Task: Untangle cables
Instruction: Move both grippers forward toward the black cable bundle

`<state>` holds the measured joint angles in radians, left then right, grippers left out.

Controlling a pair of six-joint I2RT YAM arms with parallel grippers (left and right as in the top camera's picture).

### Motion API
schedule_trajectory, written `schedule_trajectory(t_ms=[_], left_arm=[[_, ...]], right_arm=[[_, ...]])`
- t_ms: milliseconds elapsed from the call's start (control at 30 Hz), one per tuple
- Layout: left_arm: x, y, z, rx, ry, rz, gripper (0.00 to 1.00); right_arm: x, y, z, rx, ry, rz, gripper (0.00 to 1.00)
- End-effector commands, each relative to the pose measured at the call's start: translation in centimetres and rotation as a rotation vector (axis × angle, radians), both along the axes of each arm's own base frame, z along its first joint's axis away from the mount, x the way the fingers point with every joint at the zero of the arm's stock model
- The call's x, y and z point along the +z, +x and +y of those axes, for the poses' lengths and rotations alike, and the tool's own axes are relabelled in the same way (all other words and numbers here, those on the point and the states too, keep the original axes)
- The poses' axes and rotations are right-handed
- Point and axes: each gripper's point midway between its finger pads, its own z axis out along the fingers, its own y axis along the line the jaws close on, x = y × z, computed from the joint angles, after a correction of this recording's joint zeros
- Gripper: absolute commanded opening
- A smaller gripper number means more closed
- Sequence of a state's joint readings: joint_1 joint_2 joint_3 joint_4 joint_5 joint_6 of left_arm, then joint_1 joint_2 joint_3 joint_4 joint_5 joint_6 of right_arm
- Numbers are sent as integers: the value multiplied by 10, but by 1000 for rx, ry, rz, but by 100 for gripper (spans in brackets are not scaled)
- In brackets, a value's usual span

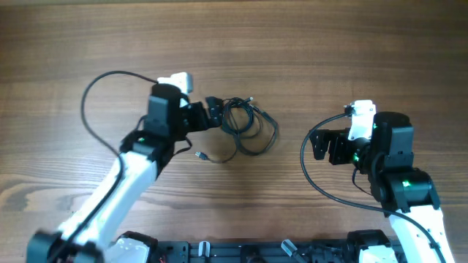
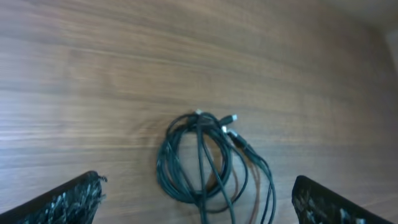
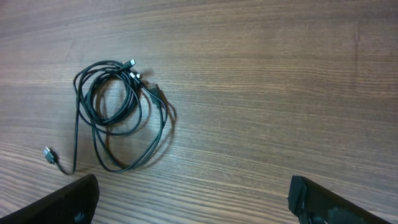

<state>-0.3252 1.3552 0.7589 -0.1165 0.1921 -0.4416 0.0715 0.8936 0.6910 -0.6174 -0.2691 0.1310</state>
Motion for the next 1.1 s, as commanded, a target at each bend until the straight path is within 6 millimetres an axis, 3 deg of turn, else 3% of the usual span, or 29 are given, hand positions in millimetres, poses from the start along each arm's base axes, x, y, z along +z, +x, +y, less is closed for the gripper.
schedule_trajectory(t_ms=[0,167,233,300,367,400,600,667,700,733,800,833,933,967,1033,1067], left_arm=[[-30,4,-37,-56,-20,48,99],[-93,-8,-51,-61,125,140,84],[-98,-10,-53,-65,137,147,75],[-95,-7,-55,-65,129,133,53],[-89,-4,-56,-65,119,111,18],[-80,-3,-57,-64,109,91,4],[32,0,-54,-52,-15,-154,4],[90,-12,-48,-34,-108,-270,4],[106,-17,-48,-38,-143,-300,4],[134,-29,-49,-67,-203,-356,4],[167,-46,-50,-118,-267,-427,4],[174,-53,-53,-149,-288,-438,4],[161,-72,-63,-253,-287,-366,7],[136,-69,-53,-226,-179,-322,10],[63,-53,5,29,143,-142,10],[45,-51,19,79,228,-94,11]], right_arm=[[10,3,4,10,22,-19,100],[10,3,4,9,22,-21,100],[11,4,4,9,22,-26,100],[11,4,4,-11,41,-18,100],[12,5,4,-26,56,-14,100],[12,5,5,-26,56,-15,100],[10,9,5,-47,76,0,100],[9,11,14,-19,125,13,100],[10,13,21,11,155,12,100],[13,17,33,62,205,8,100],[17,21,50,145,283,0,100],[17,23,55,169,306,2,100],[8,27,55,167,306,28,100],[4,28,55,164,306,42,100],[-3,29,54,154,299,64,99],[-5,30,54,152,298,69,99]])
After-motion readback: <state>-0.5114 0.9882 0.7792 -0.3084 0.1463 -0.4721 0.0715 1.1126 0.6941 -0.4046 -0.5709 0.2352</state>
